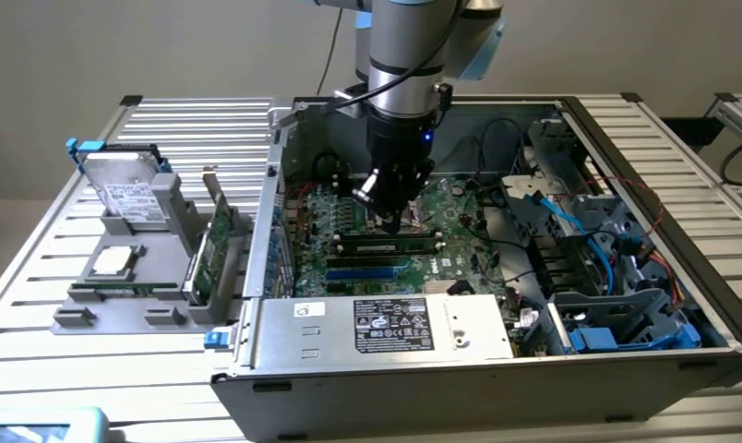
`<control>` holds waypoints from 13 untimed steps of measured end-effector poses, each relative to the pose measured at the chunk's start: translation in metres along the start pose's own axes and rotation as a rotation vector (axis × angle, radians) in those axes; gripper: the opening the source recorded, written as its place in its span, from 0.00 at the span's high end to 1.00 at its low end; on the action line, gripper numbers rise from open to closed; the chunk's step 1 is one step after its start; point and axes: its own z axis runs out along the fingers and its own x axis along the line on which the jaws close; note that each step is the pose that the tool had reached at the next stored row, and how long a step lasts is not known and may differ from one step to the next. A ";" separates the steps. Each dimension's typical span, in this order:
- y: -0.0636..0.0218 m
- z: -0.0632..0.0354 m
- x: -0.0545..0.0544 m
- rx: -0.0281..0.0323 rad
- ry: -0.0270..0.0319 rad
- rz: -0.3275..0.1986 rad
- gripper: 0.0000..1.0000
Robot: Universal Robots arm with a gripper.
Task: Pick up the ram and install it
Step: 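Press down the ram until it locks into place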
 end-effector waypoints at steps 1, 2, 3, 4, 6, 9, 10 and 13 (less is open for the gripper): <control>0.0000 0.0000 0.000 -0.0004 0.0000 0.011 0.89; 0.0001 0.0000 0.000 -0.0007 0.0001 0.024 0.89; 0.0000 0.0000 0.000 -0.0011 0.0001 0.035 0.89; 0.0000 0.0000 0.000 -0.0014 0.0002 0.046 0.89; 0.0000 0.0000 0.000 -0.0022 0.0004 0.070 0.89; 0.0000 0.0001 0.000 -0.0037 0.0009 0.105 0.89; 0.0000 0.0001 0.000 -0.0041 0.0012 0.116 0.89; 0.0000 0.0002 0.000 -0.0052 0.0018 0.151 0.89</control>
